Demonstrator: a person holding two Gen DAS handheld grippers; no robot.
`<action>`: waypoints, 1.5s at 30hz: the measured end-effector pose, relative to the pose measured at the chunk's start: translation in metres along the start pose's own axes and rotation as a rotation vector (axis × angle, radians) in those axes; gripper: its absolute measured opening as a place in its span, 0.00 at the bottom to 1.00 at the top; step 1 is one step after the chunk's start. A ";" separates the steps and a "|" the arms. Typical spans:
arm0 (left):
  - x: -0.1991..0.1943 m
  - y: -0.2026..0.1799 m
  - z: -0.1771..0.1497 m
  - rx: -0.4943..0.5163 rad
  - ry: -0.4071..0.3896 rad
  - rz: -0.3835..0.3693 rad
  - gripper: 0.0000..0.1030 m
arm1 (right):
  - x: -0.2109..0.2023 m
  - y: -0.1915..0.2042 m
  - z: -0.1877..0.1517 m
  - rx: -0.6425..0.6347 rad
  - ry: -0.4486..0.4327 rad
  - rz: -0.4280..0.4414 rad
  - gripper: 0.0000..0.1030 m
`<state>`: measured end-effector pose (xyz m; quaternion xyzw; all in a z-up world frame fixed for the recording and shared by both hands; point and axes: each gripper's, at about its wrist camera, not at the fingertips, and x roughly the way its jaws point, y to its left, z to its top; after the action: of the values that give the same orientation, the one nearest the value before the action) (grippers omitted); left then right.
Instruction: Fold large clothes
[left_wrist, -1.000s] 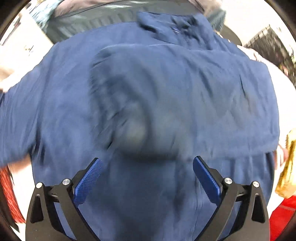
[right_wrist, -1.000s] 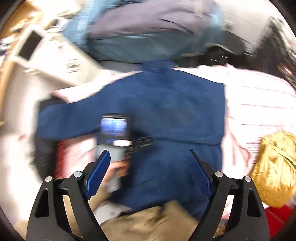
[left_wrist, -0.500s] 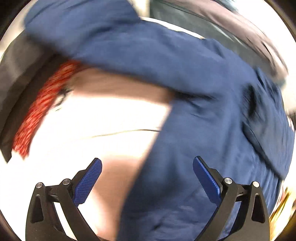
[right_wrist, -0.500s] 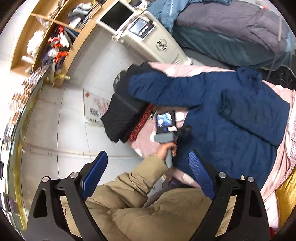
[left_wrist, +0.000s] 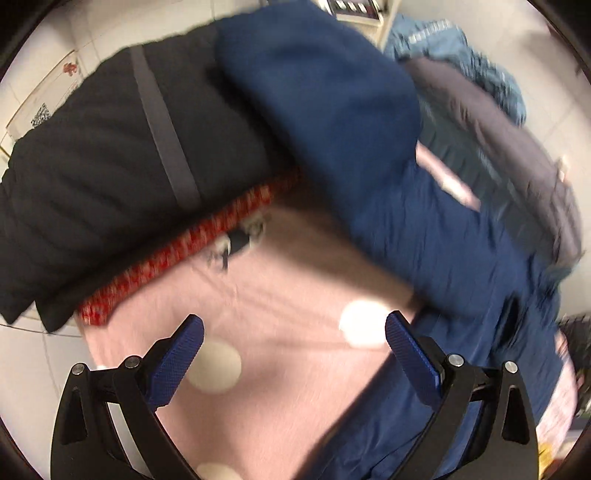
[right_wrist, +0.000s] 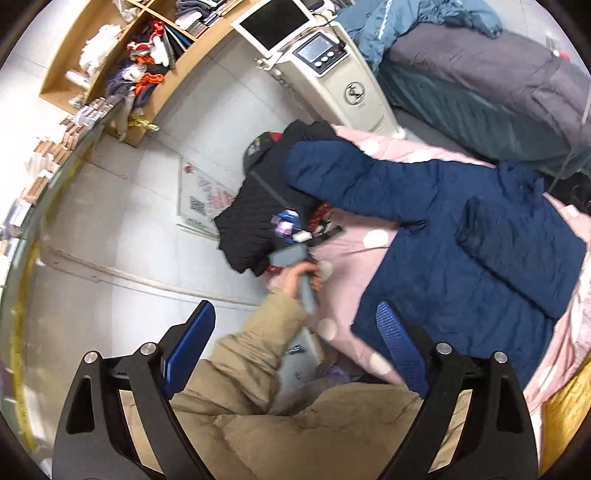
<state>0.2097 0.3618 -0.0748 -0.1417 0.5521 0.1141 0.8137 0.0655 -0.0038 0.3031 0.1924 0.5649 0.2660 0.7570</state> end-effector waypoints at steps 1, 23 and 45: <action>-0.005 0.003 0.008 -0.012 -0.008 -0.015 0.94 | 0.001 -0.001 0.000 0.013 0.006 0.004 0.86; 0.029 0.013 0.153 -0.108 -0.088 -0.106 0.79 | 0.070 -0.121 -0.009 0.277 0.014 -0.023 0.86; -0.057 -0.287 -0.006 0.562 -0.153 -0.384 0.11 | 0.119 -0.381 -0.163 0.812 -0.031 -0.386 0.86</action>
<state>0.2817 0.0898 0.0060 -0.0045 0.4626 -0.1873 0.8666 0.0063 -0.2308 -0.0590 0.3688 0.6378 -0.1259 0.6643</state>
